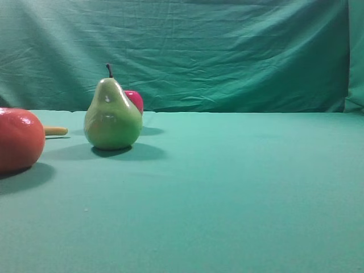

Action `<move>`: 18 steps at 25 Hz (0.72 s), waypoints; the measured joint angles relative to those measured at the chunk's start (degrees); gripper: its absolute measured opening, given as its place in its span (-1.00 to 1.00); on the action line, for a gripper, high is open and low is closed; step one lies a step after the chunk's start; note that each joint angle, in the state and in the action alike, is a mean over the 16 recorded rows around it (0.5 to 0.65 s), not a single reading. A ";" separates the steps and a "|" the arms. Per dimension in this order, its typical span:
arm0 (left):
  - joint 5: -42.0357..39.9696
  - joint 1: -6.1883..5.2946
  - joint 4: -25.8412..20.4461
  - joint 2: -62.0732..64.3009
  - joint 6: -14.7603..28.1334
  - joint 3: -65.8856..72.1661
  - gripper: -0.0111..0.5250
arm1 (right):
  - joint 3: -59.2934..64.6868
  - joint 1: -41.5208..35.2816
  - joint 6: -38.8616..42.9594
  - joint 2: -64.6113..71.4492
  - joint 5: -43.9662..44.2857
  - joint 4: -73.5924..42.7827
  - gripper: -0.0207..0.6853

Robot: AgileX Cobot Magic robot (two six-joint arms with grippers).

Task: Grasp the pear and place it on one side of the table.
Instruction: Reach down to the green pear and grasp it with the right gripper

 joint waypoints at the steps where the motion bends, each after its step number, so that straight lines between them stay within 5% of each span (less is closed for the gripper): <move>1: 0.00 0.00 0.00 0.00 0.00 0.00 -0.96 | 0.00 0.00 0.00 0.00 0.00 0.00 -0.94; 18: 0.00 0.00 0.00 0.00 0.00 0.00 -0.96 | 0.00 0.00 0.01 0.00 -0.05 -0.06 -0.94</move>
